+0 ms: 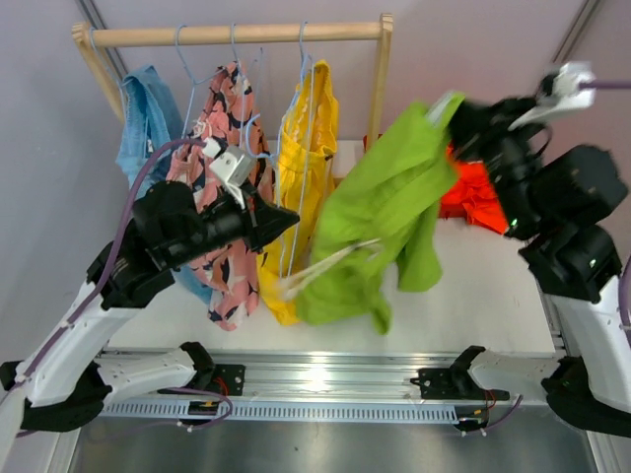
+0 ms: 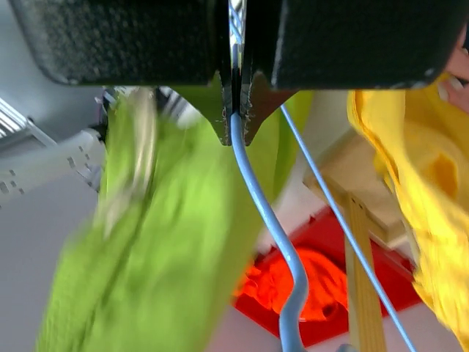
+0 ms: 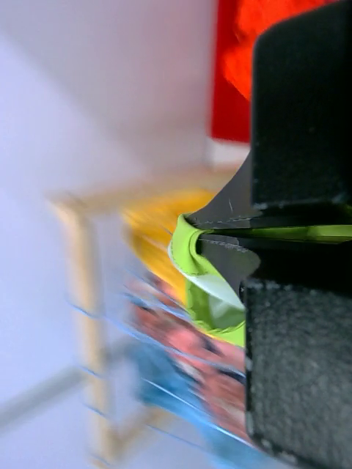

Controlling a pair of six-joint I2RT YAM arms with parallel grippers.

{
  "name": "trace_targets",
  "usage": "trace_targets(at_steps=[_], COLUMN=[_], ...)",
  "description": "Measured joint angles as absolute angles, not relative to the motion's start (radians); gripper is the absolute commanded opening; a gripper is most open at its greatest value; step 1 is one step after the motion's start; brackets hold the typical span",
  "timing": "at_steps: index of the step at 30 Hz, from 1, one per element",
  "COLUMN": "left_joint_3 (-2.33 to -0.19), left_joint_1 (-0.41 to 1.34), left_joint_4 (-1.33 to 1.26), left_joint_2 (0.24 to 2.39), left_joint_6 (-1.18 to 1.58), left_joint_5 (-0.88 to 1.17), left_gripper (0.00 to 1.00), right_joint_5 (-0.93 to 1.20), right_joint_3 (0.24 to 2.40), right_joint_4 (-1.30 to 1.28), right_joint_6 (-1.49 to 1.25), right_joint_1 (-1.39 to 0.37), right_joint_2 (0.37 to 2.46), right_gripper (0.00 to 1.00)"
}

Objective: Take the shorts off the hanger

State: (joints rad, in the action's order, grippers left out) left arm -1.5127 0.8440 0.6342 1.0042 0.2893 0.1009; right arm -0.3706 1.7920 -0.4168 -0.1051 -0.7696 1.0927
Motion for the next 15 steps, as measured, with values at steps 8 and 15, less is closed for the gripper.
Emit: trace_targets(at_steps=[8, 15], left_joint_3=[-1.388, -1.380], left_joint_1=[0.860, 0.873], left_joint_4=[0.680, 0.691], left_joint_2=[0.918, 0.982], left_joint_6=[0.332, 0.336], left_joint_5=[0.189, 0.187], left_gripper=[0.00, 0.00], right_joint_5=[-0.407, -0.242], right_joint_3=[2.422, 2.457], right_joint_4=[-0.378, -0.308], right_joint_6=[-0.058, -0.200], right_joint_1=[-0.346, -0.090], right_joint_2=[1.512, 1.759], right_gripper=[0.00, 0.00])
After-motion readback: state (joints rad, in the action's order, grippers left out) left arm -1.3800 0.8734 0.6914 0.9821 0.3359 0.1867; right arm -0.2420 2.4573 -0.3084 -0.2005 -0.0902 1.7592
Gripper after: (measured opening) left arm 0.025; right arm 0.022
